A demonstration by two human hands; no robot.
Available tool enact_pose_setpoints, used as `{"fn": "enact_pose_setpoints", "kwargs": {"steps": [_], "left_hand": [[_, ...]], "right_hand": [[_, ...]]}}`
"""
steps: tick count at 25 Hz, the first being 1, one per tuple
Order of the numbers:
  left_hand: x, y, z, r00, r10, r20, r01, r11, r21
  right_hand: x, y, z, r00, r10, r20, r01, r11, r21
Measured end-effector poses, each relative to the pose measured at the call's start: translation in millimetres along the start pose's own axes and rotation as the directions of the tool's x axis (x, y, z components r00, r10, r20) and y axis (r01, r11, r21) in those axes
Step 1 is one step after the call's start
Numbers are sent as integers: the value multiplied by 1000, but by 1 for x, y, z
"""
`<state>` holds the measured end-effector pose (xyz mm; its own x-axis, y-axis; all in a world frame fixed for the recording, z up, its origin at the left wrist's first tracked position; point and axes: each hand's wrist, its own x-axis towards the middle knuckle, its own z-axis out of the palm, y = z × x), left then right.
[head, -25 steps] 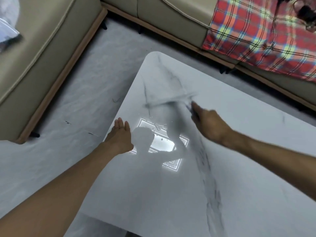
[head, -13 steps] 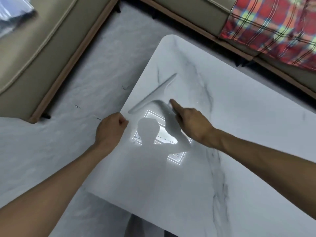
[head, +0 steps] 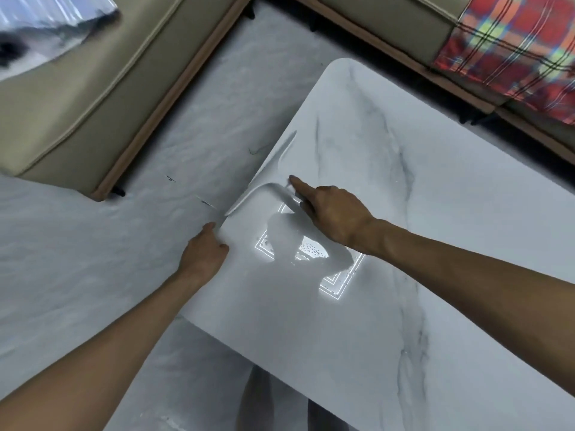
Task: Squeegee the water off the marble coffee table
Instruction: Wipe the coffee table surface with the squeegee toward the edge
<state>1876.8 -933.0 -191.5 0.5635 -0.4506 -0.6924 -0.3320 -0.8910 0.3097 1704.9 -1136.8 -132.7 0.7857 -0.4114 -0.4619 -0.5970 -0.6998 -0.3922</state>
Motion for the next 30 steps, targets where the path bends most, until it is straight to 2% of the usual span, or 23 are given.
{"fn": "enact_pose_setpoints", "kwargs": {"steps": [4,8,12,15,18,21,23,26,30], "left_hand": [[-7,-7,11,998,-34,54,32,999,34],[-24,-10,5,999,-32,-33,29,996,-81],[-51,-33,-1,958,-138,-250,67,960,-273],[-68,-62,1,905,-277,-324,169,931,-323],[-78,-88,9,909,-338,-243,254,913,-318],[-83,-97,22,949,-309,-65,277,913,-301],[-83,-100,30,965,-262,-14,246,922,-298],[-86,-109,29,967,-253,-42,223,911,-348],[-96,-133,19,950,-299,-90,229,863,-451]], "right_hand": [[-66,36,26,995,3,97,10,991,-132],[-118,63,8,990,29,141,7,968,-249],[-90,8,18,966,-216,143,239,956,-169],[-52,-64,62,889,-384,251,435,879,-195],[-44,-98,100,825,-446,348,539,805,-246],[-52,-70,100,848,-442,293,515,818,-257],[-68,-38,85,899,-368,239,423,871,-249],[-97,-16,65,943,-279,182,318,916,-244],[-86,-83,99,868,-410,282,456,882,-122]]}}
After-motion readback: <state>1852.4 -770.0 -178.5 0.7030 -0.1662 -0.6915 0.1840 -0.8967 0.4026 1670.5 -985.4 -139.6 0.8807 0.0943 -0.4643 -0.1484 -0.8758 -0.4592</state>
